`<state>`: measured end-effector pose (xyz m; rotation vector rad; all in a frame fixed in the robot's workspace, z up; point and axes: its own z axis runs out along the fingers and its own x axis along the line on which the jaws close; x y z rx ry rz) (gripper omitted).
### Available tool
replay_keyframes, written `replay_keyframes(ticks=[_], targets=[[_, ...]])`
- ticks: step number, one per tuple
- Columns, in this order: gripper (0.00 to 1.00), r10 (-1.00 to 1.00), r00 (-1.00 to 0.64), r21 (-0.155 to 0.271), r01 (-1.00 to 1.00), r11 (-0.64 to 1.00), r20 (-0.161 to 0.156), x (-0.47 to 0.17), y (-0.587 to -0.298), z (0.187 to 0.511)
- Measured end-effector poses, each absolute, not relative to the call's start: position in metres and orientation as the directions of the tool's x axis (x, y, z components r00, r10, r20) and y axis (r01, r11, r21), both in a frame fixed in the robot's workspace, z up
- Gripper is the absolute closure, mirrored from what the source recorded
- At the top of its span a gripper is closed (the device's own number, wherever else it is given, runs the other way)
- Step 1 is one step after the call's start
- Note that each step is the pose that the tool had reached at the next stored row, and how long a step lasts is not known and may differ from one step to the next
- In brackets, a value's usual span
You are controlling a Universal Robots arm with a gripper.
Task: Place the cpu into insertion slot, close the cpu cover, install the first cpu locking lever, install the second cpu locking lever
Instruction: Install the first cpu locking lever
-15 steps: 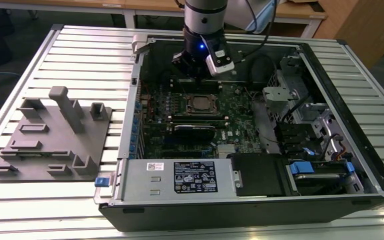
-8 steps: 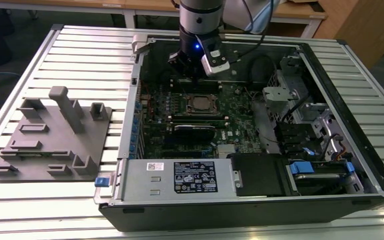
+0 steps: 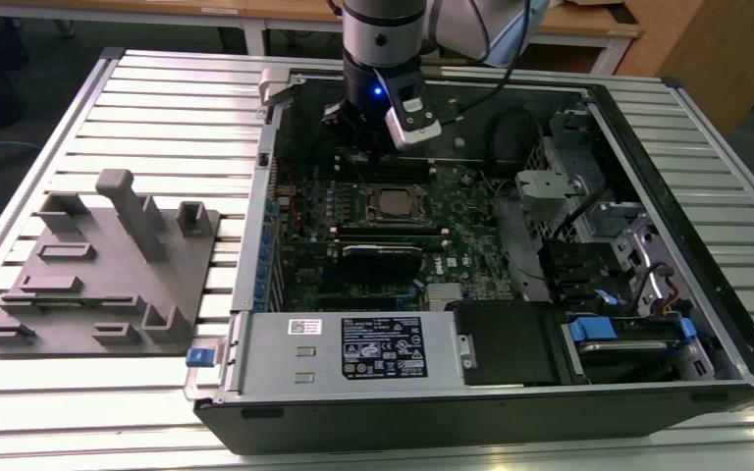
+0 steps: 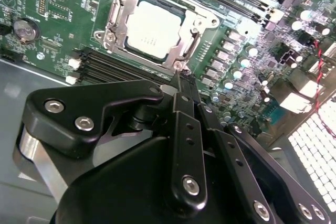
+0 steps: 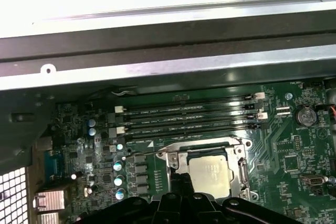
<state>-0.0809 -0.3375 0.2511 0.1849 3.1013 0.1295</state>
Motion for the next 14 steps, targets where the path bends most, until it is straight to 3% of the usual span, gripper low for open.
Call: replay_keyframes(ticks=[14], targets=[[0.89, 0.120, -0.992, 0.085, 0.117, 0.989, -0.027, -0.092, -0.338, 0.251]])
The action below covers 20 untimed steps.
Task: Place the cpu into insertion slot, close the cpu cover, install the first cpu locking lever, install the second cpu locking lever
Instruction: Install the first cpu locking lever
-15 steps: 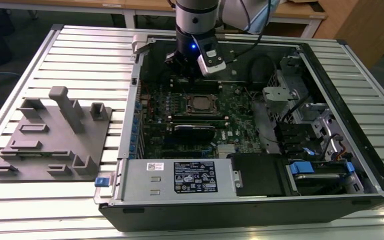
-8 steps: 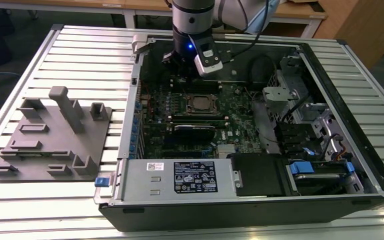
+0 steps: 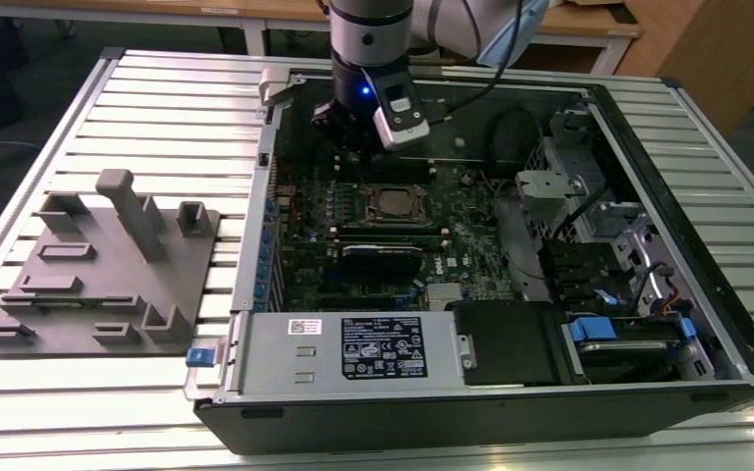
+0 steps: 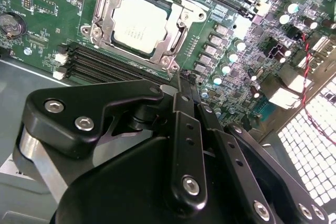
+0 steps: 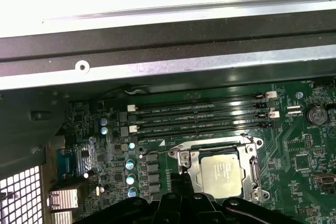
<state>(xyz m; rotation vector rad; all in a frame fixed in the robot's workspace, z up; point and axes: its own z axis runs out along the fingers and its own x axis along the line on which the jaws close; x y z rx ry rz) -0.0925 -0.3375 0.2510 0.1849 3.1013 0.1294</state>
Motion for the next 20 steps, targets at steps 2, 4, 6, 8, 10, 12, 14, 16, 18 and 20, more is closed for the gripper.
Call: replay_keyframes(ticks=[2, 4, 6, 8, 10, 12, 14, 16, 18, 20], targets=[[0.89, 0.120, -0.992, 0.085, 0.117, 0.989, -0.027, -0.0931, -0.3376, 0.2510], [0.89, 0.120, -0.992, 0.085, 0.117, 0.989, -0.027, -0.0945, -0.3376, 0.2508], [0.89, 0.120, -0.992, 0.085, 0.117, 0.989, -0.027, -0.0963, -0.3375, 0.2506], [0.89, 0.120, -0.992, 0.085, 0.117, 0.989, -0.027, -0.0979, -0.3375, 0.2505], [0.89, 0.120, -0.992, 0.085, 0.117, 0.989, -0.027, -0.0989, -0.3375, 0.2504], [0.89, 0.120, -0.992, 0.085, 0.117, 0.989, -0.027, -0.0990, -0.3375, 0.2504], [0.89, 0.120, -0.992, 0.085, 0.117, 0.989, -0.027, -0.0991, -0.3375, 0.2504], [0.89, 0.120, -0.992, 0.090, 0.117, 0.989, -0.026, -0.0992, -0.3378, 0.2504], [0.89, 0.120, -0.992, 0.101, 0.117, 0.988, -0.025, -0.0991, -0.3382, 0.2504], [0.89, 0.121, -0.992, 0.113, 0.117, 0.987, -0.024, -0.0991, -0.3388, 0.2504]])
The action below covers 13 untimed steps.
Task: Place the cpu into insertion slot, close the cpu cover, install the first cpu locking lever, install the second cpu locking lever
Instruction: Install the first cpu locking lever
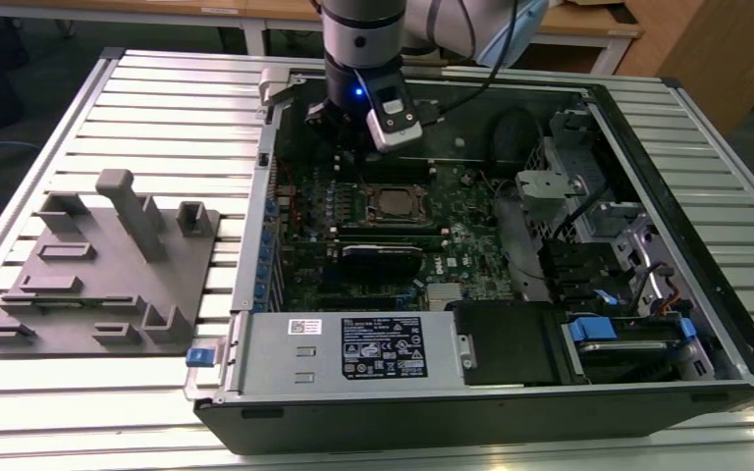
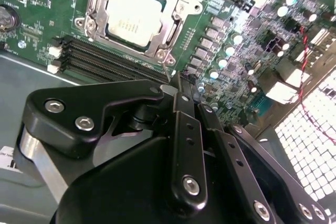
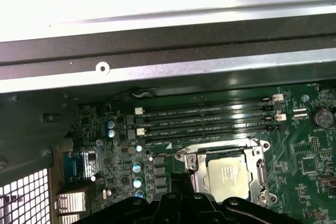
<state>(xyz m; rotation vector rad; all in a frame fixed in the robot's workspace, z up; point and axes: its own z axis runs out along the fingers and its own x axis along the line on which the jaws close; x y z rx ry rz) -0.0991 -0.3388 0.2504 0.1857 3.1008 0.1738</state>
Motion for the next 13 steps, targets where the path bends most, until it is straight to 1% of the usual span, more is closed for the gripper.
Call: replay_keyframes(ticks=[8, 13], targets=[[0.89, 0.122, -0.992, 0.175, 0.117, 0.977, -0.016, -0.0991, -0.3419, 0.2504], [0.89, 0.122, -0.992, 0.181, 0.117, 0.976, -0.015, -0.0991, -0.3421, 0.2504]])
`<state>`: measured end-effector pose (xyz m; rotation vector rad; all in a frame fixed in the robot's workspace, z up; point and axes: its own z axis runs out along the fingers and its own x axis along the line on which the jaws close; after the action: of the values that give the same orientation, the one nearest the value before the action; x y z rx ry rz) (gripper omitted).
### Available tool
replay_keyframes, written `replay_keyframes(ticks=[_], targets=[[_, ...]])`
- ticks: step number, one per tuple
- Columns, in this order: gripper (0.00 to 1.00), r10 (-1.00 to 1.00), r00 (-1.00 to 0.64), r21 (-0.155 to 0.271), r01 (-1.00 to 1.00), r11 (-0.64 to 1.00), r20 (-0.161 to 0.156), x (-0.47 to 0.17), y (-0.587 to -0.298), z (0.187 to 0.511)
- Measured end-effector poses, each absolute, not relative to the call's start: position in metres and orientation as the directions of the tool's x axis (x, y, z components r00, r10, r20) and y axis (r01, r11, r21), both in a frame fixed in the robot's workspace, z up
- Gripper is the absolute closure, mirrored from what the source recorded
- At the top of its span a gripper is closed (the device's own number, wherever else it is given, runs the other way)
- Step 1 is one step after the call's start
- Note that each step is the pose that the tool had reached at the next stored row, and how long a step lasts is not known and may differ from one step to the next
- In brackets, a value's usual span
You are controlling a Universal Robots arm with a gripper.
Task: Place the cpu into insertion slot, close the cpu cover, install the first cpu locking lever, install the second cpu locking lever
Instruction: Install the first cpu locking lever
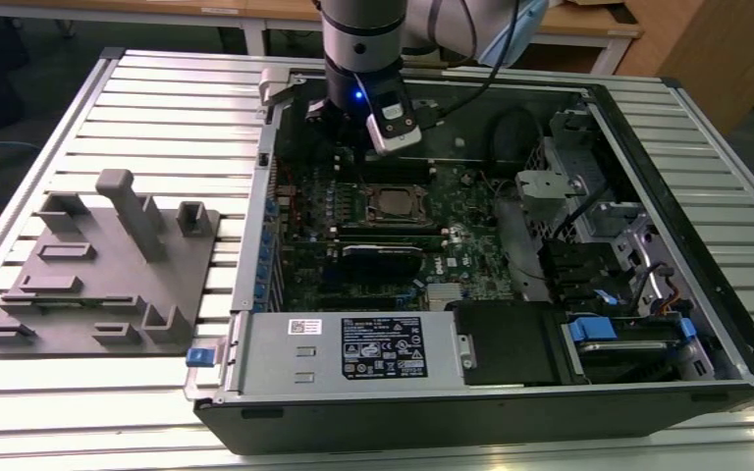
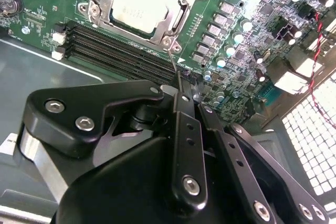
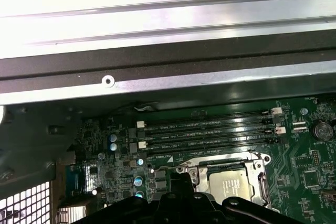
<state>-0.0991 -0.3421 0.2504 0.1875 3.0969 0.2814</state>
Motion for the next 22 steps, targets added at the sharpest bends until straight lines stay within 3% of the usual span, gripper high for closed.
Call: replay_keyframes(ticks=[22], targets=[[0.89, 0.122, -0.992, 0.206, 0.117, 0.971, -0.012, -0.0991, -0.3429, 0.2504]])
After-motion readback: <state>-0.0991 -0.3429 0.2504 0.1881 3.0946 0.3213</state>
